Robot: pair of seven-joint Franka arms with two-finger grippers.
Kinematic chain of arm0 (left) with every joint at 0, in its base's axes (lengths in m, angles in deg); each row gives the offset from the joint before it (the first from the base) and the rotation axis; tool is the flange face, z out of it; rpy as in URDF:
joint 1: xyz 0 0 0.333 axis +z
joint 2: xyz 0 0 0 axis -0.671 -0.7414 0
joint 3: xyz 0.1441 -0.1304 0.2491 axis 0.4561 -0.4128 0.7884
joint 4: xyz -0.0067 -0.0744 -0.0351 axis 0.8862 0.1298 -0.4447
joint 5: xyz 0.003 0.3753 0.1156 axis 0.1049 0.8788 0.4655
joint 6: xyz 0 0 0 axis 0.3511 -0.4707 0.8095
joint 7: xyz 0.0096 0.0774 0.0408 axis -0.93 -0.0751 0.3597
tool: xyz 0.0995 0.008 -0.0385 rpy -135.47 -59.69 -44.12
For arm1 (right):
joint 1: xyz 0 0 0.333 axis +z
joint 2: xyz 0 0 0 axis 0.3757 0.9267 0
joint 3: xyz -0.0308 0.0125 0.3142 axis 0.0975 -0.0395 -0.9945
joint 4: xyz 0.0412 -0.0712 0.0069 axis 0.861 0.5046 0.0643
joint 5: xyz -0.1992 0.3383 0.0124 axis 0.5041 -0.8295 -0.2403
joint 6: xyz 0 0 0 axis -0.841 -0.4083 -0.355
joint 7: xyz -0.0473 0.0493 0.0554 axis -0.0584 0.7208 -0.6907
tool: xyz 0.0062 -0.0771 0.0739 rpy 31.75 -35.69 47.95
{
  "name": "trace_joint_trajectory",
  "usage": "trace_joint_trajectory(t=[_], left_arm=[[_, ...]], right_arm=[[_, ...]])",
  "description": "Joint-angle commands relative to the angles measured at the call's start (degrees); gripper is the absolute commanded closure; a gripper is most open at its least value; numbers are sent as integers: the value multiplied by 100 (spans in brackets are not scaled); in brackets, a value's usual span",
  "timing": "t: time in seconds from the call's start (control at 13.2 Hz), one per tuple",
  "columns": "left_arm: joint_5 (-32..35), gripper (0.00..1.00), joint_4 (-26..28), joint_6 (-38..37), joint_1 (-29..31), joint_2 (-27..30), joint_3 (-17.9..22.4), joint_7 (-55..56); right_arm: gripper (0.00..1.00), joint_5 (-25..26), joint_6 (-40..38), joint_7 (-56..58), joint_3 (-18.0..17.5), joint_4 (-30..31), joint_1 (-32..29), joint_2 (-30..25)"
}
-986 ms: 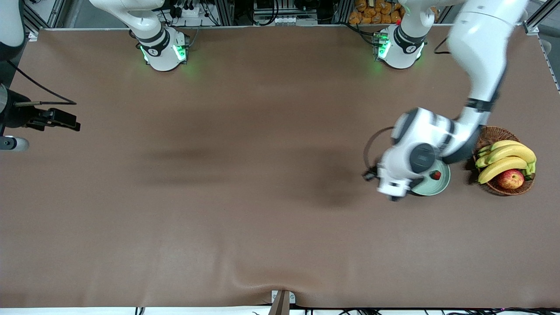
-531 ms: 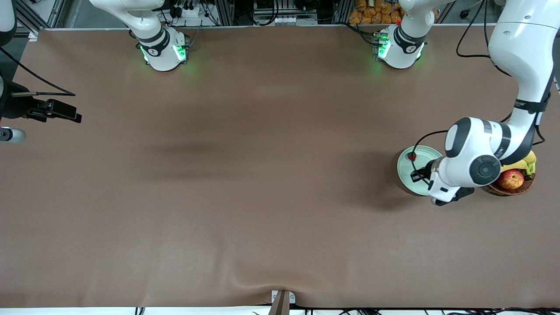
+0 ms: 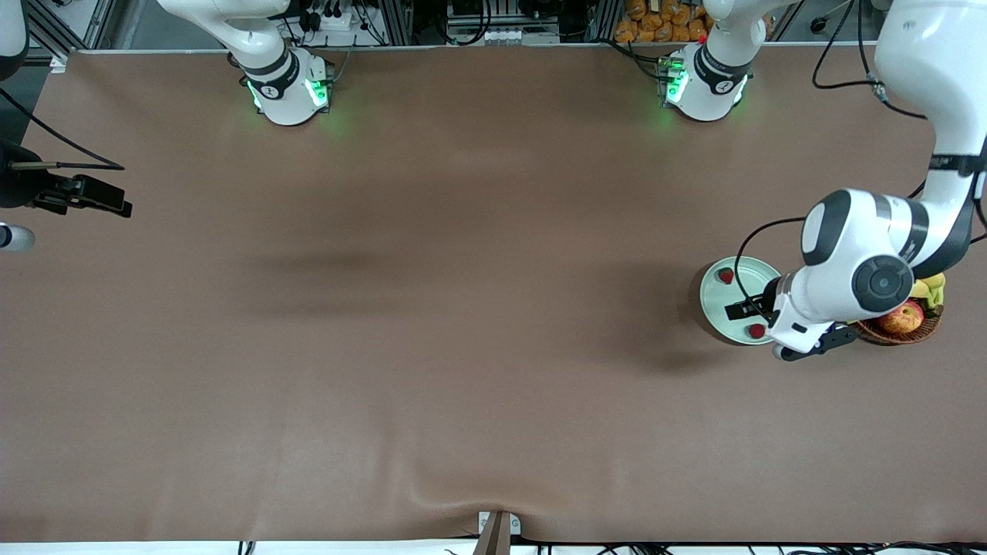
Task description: Collect all strawberries into plate
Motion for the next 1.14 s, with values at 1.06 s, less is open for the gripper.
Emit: trace_joint_trajectory(t=[1.06], left_arm=[[-1294,0,-2086,-2433,-1020,1912,1032,-1349]], right_arm=[[0,94,-52,-52,-18,7,35,-34]])
